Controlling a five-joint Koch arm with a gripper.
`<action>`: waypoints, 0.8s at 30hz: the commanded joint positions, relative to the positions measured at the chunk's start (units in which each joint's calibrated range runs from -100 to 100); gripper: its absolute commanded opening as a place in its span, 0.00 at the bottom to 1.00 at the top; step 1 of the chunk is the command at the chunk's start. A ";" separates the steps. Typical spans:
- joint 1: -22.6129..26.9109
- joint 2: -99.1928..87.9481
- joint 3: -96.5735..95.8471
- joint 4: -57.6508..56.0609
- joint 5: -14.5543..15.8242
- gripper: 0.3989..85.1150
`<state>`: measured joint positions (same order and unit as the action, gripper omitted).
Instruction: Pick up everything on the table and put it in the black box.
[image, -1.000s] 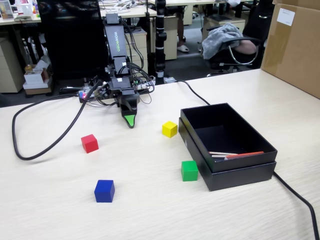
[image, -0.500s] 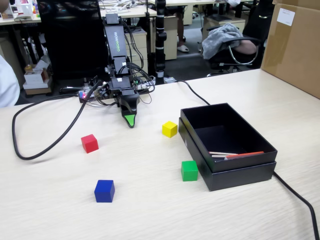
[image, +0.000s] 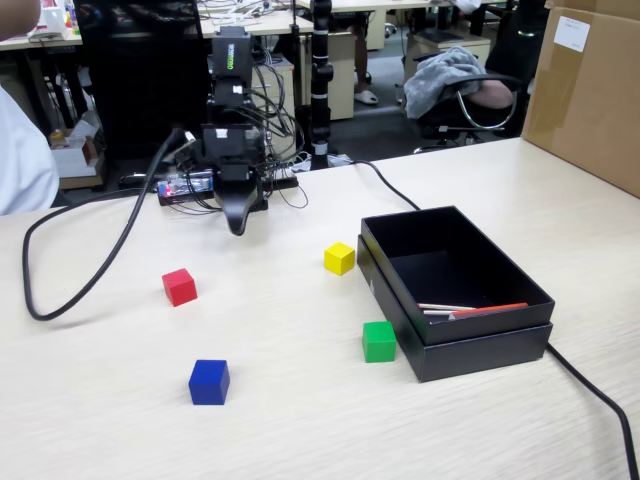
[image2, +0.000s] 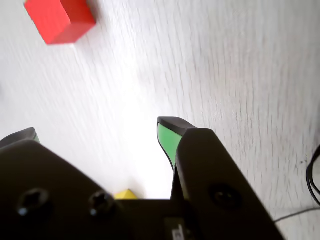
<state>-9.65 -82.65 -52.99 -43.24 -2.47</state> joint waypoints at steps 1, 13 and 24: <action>-1.95 7.78 13.10 -10.88 -1.22 0.55; -9.23 44.04 39.39 -20.04 -9.82 0.56; -8.64 61.71 48.82 -19.95 -10.11 0.56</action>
<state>-18.39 -20.78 -7.80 -62.99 -12.72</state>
